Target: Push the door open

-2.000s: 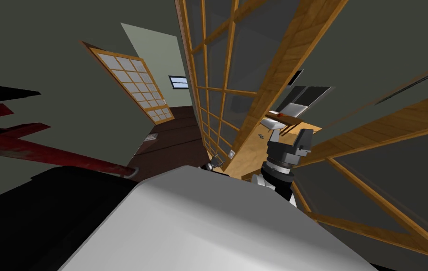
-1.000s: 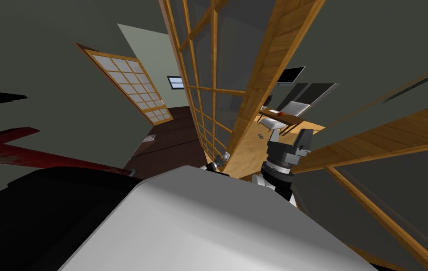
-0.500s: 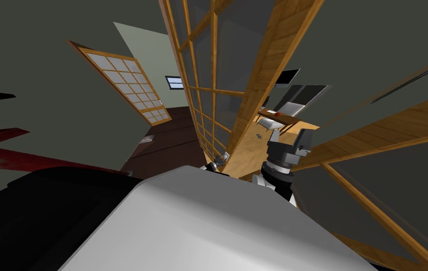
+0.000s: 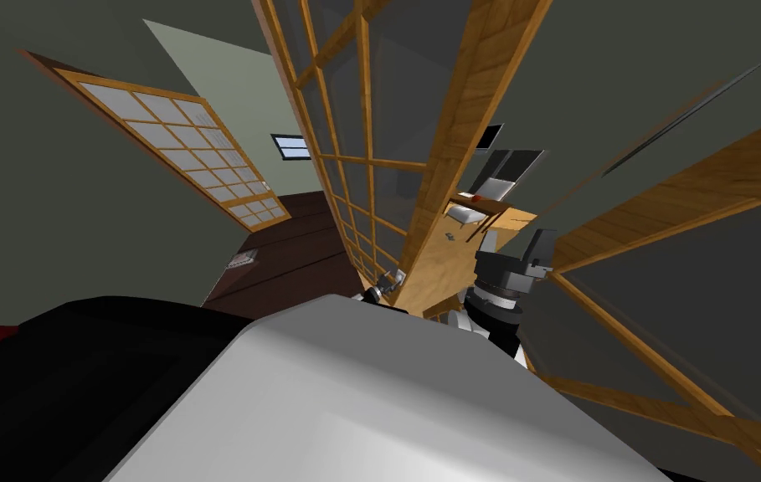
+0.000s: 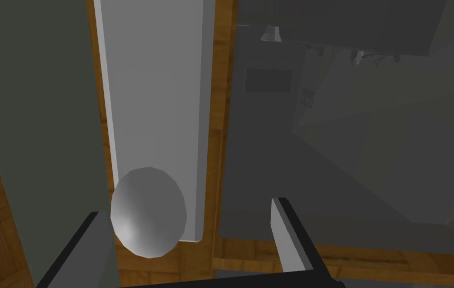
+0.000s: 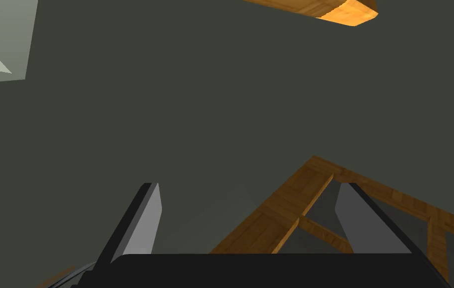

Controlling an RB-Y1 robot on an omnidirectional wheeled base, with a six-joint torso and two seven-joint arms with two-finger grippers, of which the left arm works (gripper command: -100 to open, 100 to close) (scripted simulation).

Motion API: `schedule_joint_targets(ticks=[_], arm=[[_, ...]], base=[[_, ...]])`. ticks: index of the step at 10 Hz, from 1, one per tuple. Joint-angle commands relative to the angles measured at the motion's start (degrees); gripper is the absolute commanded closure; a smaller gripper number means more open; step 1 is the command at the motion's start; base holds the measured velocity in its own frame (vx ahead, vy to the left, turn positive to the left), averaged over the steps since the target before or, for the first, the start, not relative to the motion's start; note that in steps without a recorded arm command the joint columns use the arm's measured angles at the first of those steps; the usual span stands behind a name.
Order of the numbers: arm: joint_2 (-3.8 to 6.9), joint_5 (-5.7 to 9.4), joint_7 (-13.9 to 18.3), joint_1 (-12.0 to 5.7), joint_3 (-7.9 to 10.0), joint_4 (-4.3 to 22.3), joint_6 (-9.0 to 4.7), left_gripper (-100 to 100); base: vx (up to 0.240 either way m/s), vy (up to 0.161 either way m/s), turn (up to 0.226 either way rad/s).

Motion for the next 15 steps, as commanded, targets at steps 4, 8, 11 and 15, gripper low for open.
schedule_joint_targets(ticks=[4,8,11,15], arm=[[1.46,3.63,4.9,-1.6,3.38,1.4,-1.94,100],[3.05,3.8,4.3,-0.31,3.44,-0.99,-1.07,-100],[3.37,3.39,1.82,0.13,3.36,-1.43,-0.74,-100],[3.0,2.74,-2.12,0.82,3.25,-2.13,-0.22,-100]], base=[[0.014,0.036,-0.17],[0.017,0.042,-0.03],[-0.107,-0.046,0.101],[-0.101,-0.037,0.079]])
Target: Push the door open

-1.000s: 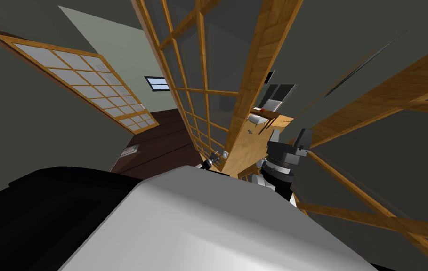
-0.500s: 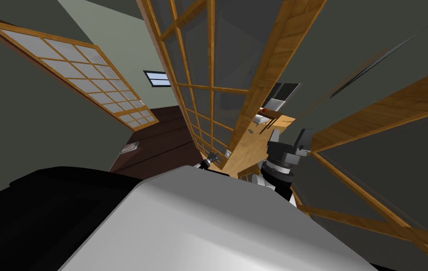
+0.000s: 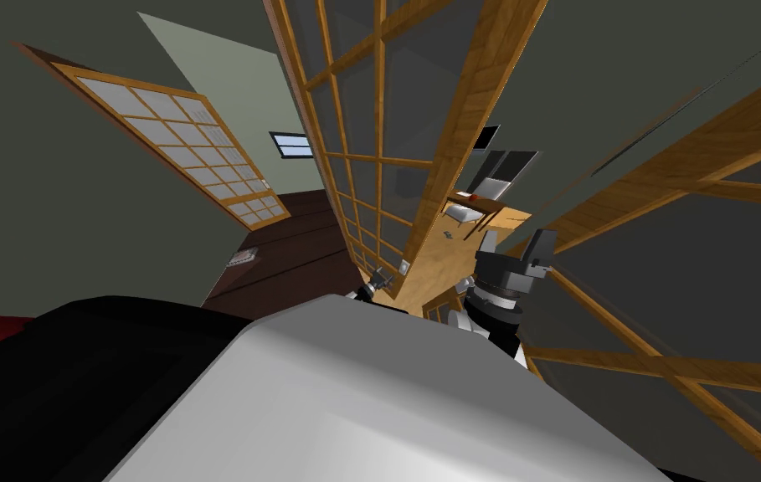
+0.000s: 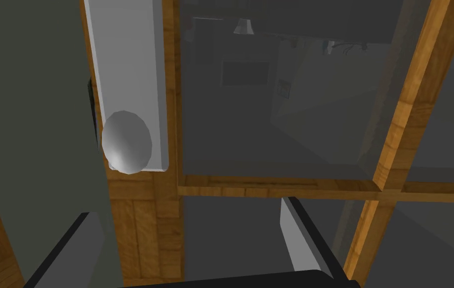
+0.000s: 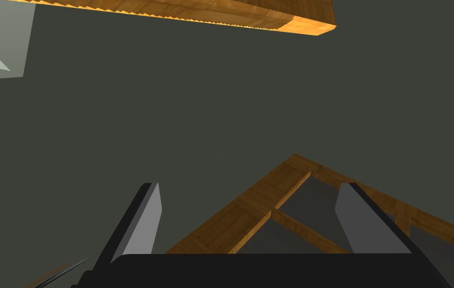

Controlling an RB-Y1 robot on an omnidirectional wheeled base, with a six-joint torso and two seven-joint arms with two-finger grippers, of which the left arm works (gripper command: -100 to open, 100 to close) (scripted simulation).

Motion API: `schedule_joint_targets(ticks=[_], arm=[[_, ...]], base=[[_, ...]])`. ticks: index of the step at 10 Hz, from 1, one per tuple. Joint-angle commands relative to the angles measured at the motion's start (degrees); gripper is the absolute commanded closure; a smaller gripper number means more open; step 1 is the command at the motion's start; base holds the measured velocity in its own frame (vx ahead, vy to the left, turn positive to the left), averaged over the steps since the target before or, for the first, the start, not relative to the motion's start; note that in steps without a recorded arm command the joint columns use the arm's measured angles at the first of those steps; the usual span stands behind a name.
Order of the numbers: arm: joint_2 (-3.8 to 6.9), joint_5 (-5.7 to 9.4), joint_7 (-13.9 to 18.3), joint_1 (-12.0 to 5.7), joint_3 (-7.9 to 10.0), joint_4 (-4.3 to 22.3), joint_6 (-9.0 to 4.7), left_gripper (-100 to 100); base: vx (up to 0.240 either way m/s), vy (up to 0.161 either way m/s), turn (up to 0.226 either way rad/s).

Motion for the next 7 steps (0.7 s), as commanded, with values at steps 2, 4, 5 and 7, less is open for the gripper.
schedule_joint_targets(ticks=[2,4,5,7], arm=[[-0.72,-0.43,-2.79,0.42,-0.06,-0.4,0.34,-100],[-1.51,-0.73,-4.59,0.74,-0.12,-0.72,0.58,-100],[-2.39,-0.98,-6.11,1.01,-0.16,-0.99,0.78,-100],[-3.69,-1.25,-7.77,1.3,-0.21,-1.28,1.0,-100]], base=[[-0.094,-0.026,0.082],[-0.087,-0.027,0.07],[-0.112,-0.04,0.103],[-0.105,-0.02,0.081]])
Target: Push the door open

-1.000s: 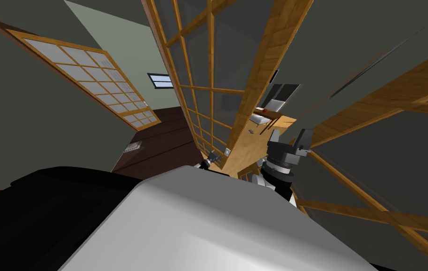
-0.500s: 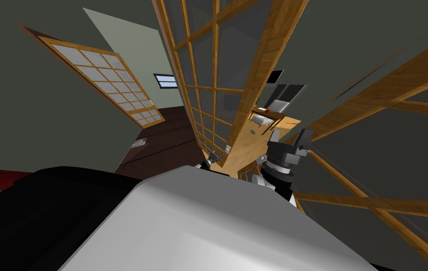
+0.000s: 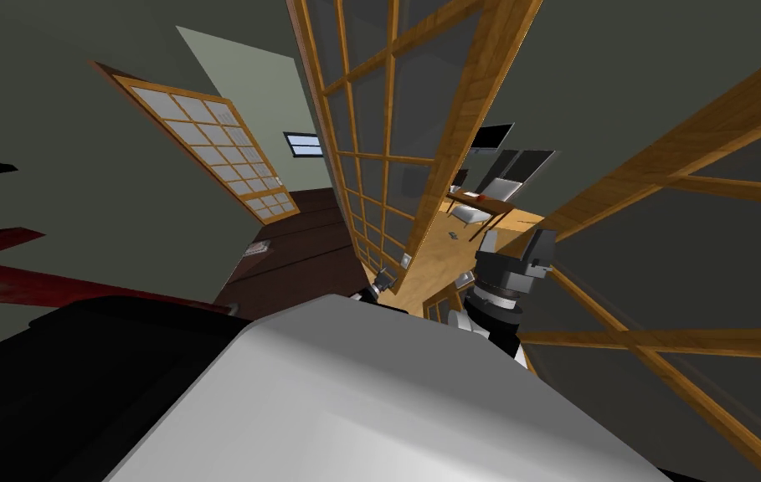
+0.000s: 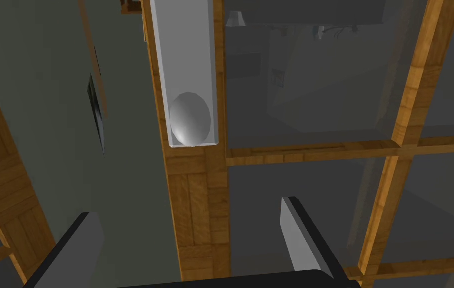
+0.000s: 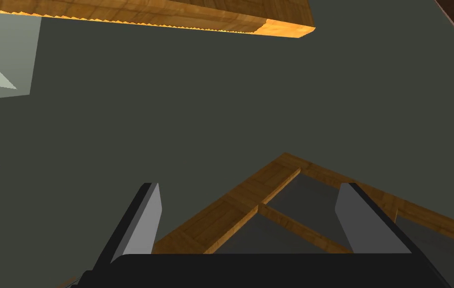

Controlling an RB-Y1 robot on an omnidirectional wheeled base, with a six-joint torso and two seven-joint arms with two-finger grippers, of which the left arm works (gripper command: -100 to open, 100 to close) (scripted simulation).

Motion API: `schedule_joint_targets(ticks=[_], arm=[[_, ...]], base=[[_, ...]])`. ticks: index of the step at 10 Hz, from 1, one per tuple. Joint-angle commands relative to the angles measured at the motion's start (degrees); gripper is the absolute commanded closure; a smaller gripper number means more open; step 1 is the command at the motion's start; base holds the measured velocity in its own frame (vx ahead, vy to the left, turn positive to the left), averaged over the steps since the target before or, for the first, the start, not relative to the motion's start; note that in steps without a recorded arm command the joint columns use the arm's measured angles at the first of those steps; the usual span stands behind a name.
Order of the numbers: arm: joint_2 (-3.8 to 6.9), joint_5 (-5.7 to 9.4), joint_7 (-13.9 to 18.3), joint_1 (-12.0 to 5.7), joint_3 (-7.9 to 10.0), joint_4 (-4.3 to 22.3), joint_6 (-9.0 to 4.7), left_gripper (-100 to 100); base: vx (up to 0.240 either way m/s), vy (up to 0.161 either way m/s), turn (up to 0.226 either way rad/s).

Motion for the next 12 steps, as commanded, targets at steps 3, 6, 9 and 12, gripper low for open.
schedule_joint_targets(ticks=[3,6,9,12], arm=[[0.35,1.04,2.35,0.09,0.18,0.0,1.7,-100],[0.87,2.39,5.63,0.17,0.42,-0.01,3.86,-100],[1.42,3.92,9.31,0.26,0.7,-0.03,6.31,-100],[1.98,5.57,13.2,0.37,0.99,-0.05,8.94,-100]], base=[[0.001,0.005,0.049],[0.043,0.017,0.059],[0.037,0.015,0.071],[0.038,0.012,0.072]])
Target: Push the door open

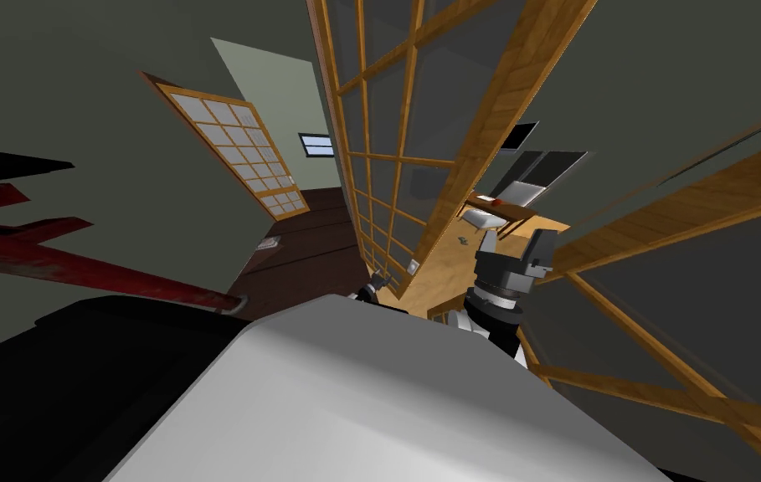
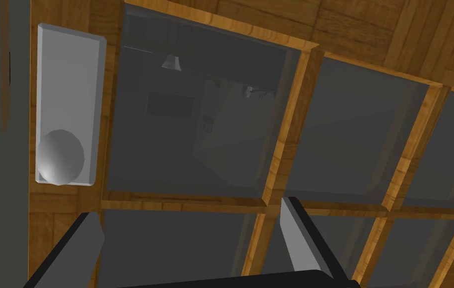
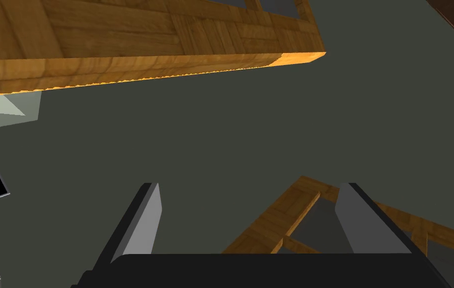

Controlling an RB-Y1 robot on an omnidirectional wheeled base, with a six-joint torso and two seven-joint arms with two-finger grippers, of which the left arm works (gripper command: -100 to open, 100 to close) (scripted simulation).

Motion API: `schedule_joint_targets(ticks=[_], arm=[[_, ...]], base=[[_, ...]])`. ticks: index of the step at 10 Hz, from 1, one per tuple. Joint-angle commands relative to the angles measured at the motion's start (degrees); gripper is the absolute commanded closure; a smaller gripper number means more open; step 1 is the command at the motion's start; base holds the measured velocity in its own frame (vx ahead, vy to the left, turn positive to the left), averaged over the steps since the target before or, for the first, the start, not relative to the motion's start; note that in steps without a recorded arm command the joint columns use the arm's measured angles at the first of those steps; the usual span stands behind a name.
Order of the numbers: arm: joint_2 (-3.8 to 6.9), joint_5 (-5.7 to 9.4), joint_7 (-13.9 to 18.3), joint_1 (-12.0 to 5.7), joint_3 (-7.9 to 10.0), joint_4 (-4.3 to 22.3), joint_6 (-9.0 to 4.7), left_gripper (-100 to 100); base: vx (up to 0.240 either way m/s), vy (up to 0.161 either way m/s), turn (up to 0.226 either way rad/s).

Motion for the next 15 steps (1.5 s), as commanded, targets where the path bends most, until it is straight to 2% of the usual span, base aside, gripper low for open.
schedule_joint_targets(ticks=[1,7,8,10,11,14,15], arm=[[-0.02,1.22,2.49,-0.59,0.47,1.5,1.14,-100],[1.3,5.75,12.48,-0.31,1.28,1.45,8.39,-100],[1.3,5.75,12.92,-0.31,1.28,1.45,8.39,-100],[1.76,7.6,16.48,-0.19,1.61,1.43,11.34,-100],[1.76,7.6,17.01,-0.19,1.61,1.43,11.34,-100],[2.45,10.37,22.42,-0.02,2.11,1.4,15.77,-100],[2.45,10.37,23.16,-0.02,2.11,1.4,15.77,-100]], base=[[0.057,0.014,0.073],[0.058,0.017,0.107],[0.043,0.009,0.032],[0.045,0.008,0.116],[0.042,0.004,0.03],[0.059,0.008,0.109],[0.054,0.004,0.045]])
